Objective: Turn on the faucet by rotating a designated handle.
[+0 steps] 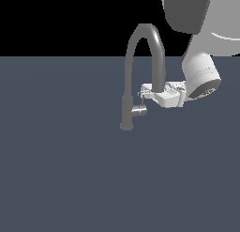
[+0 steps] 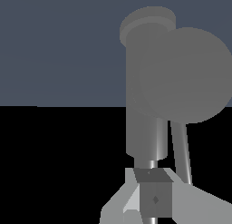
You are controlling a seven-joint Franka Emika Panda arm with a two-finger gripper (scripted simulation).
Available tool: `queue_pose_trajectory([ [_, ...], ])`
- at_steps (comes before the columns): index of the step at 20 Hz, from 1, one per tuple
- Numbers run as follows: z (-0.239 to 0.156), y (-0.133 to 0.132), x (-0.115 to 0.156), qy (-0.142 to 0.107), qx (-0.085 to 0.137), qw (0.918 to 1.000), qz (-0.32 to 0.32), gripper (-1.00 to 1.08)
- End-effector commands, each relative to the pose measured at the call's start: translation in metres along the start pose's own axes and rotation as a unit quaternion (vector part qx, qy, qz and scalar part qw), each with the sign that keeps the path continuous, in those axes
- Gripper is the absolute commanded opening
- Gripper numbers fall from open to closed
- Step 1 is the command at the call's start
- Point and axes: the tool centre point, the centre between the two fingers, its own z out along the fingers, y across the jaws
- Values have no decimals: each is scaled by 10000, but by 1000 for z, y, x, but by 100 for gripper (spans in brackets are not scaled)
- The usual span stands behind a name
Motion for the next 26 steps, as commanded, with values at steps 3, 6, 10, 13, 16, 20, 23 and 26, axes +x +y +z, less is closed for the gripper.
queue_pose_trajectory([
  [3,0,9,0,-9,-11,10000,10,-100],
  [6,0,15,0,-10,-14,10000,9,-100],
  [10,0,23,0,-12,-18,10000,8,-100],
  [13,0,30,0,-13,-20,10000,7,-100],
  [16,0,27,-3,11,-9,10000,-37,-100],
  [20,0,39,4,3,-13,10000,-23,-100],
  [23,0,48,9,-4,-17,10000,-12,-100],
  [26,0,58,15,-10,-22,10000,0,-100],
])
